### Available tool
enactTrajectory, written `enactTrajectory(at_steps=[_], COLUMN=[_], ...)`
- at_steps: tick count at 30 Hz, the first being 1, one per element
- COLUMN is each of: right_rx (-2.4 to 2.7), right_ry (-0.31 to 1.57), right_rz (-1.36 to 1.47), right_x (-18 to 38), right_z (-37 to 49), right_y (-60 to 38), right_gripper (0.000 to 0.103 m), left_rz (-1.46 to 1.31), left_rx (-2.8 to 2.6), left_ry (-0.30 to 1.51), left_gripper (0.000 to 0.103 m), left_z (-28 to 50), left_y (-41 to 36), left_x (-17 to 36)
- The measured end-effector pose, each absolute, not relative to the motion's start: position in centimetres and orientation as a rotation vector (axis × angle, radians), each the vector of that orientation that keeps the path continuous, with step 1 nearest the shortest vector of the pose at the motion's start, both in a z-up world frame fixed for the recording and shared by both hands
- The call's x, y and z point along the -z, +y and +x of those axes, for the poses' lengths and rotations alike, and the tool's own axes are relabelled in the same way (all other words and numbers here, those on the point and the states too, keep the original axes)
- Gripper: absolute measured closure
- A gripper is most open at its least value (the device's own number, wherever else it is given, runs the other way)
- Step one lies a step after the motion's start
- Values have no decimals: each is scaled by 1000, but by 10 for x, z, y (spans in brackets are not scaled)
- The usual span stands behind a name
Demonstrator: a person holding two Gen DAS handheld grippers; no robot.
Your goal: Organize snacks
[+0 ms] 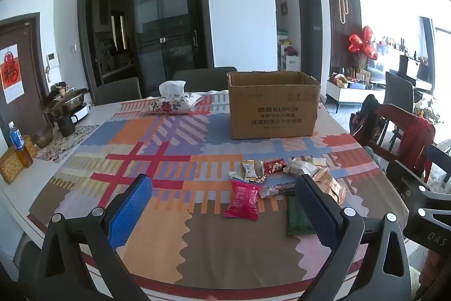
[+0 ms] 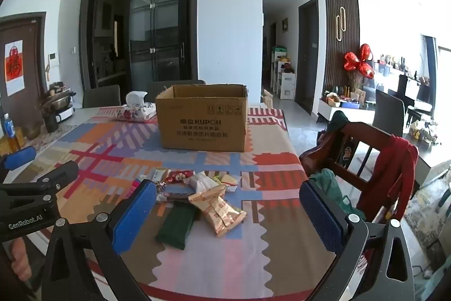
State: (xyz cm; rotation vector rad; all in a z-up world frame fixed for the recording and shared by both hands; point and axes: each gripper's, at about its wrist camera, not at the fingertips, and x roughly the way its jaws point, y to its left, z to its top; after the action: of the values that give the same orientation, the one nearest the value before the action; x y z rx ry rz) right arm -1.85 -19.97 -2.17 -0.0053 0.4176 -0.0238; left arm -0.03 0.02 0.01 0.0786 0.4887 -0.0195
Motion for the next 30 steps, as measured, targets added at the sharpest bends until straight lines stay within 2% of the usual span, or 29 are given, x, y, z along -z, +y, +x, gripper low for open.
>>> enactTrajectory(at_steps=[30], right_rx=[23], right_ry=[411], right_rz=[-2], right_x=[22], right_z=[-19], right_y=[-201], right_gripper=[1], left_rz=[79], left_rx=[18], left_ry=[492], left_gripper=[0], left_z=[0], left_y=[-3], left_x=[-5])
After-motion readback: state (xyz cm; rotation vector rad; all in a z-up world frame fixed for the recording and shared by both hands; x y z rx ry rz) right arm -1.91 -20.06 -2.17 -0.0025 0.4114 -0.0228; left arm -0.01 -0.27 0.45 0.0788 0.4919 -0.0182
